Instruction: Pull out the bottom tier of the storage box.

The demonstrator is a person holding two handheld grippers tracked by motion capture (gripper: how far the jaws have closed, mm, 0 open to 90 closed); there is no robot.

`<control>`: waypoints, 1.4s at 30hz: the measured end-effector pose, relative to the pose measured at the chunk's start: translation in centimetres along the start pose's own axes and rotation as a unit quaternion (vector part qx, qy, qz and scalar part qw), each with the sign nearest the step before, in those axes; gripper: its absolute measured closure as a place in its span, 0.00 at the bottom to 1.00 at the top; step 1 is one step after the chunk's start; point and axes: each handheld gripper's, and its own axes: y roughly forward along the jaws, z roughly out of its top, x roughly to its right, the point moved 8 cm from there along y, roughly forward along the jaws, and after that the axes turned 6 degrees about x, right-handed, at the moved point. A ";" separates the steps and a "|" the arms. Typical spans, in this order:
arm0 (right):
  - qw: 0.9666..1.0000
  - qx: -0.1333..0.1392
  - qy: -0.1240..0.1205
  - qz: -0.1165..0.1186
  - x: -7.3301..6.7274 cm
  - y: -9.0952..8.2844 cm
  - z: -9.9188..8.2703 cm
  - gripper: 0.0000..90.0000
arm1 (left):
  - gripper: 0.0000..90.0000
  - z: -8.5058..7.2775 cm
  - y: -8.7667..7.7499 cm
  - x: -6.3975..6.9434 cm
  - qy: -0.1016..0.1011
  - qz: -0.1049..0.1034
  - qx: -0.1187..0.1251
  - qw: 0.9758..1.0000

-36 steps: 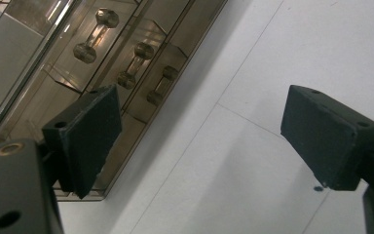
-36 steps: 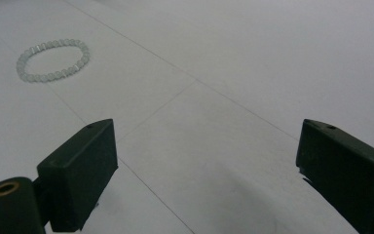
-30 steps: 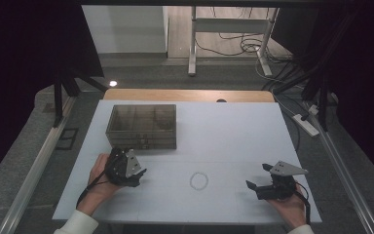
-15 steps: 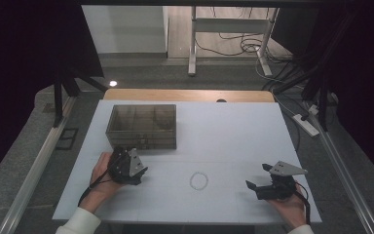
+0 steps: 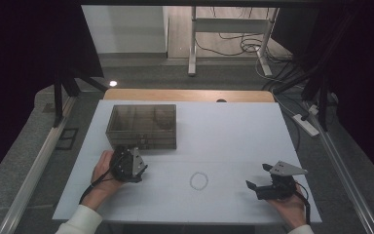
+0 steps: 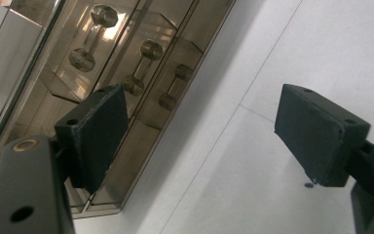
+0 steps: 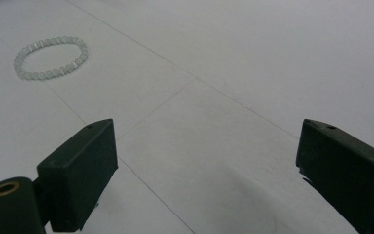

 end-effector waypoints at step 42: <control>1.000 -0.001 -0.001 -0.002 0.0 0.0 -0.1 0.09 | 0.48 -0.9 2.7 -0.5 0.039 0.058 -0.030 0.997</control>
